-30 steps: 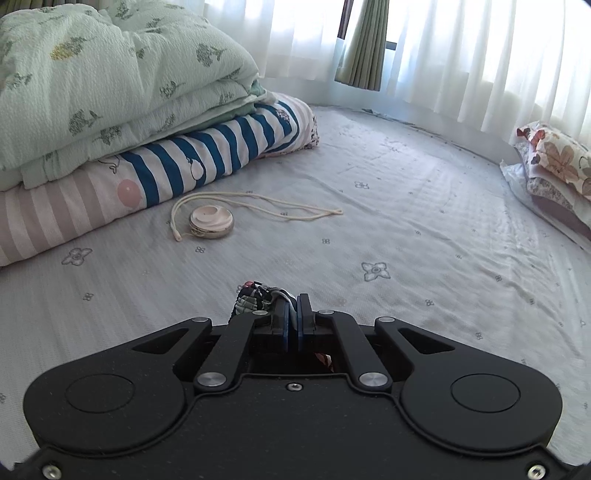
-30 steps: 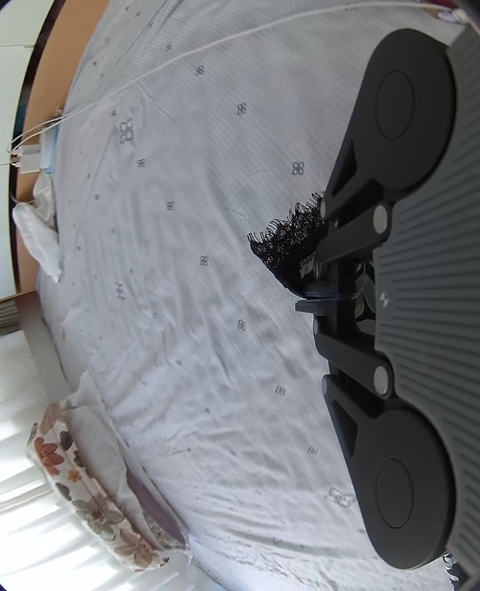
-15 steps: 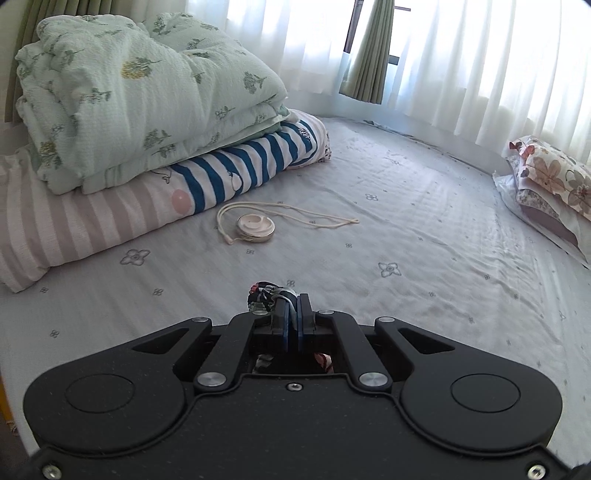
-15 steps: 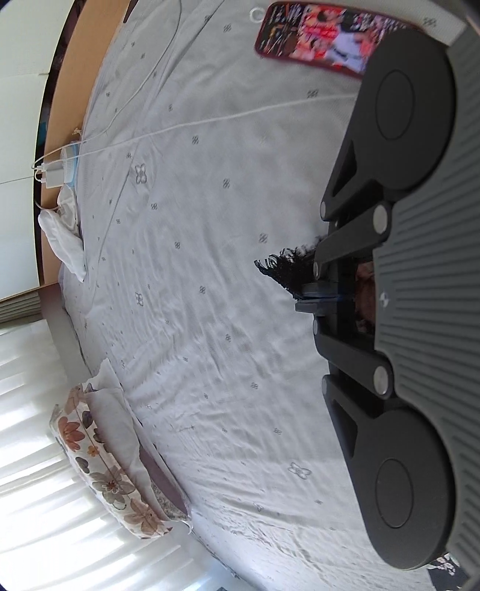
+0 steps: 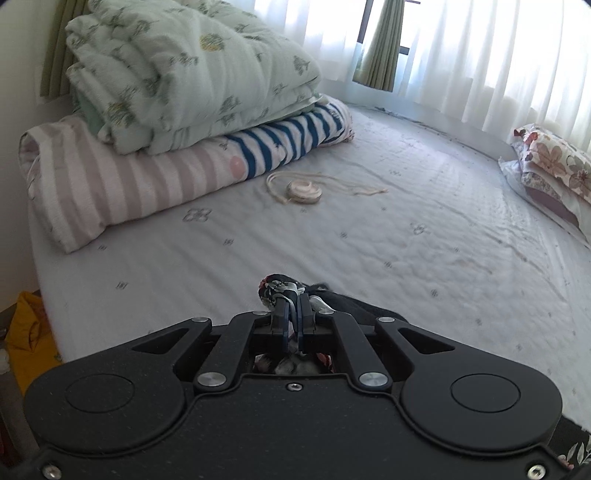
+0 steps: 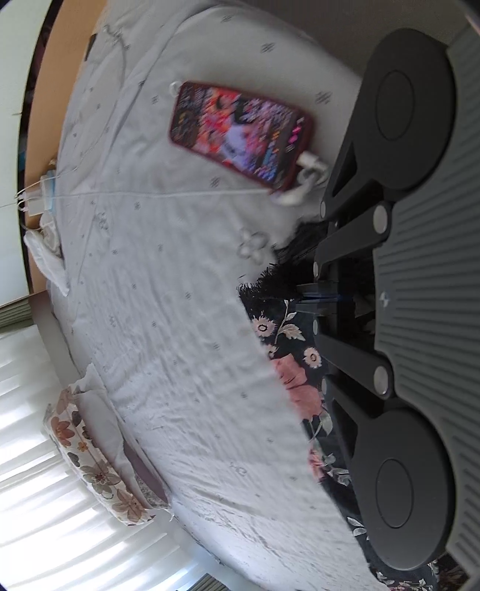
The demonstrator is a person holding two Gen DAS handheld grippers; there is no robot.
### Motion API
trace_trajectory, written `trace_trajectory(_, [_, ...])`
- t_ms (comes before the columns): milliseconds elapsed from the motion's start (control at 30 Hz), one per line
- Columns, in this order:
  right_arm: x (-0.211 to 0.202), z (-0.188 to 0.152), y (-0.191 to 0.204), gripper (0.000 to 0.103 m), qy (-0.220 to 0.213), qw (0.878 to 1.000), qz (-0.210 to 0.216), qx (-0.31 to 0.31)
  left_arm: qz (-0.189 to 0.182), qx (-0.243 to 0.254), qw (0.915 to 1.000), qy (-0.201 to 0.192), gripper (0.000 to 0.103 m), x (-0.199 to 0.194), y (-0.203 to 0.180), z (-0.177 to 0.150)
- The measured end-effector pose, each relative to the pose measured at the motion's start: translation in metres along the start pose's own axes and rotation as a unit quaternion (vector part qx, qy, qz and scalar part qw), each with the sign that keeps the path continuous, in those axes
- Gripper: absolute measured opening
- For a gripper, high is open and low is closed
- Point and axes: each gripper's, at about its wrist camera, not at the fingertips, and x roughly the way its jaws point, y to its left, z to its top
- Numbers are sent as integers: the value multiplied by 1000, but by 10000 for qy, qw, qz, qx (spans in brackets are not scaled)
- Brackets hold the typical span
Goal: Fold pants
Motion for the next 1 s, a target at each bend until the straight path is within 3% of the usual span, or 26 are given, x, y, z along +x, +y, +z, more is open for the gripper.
trace_trajectory(400, [-17, -53, -20, 2, 175, 9979, -440, -449, 195, 268, 9992, 240, 4, -10, 38, -56])
trace_trajectory(1000, [2, -81, -5, 4, 313, 9842, -1091, -1357, 569, 568, 9958, 430, 8, 20, 48, -92])
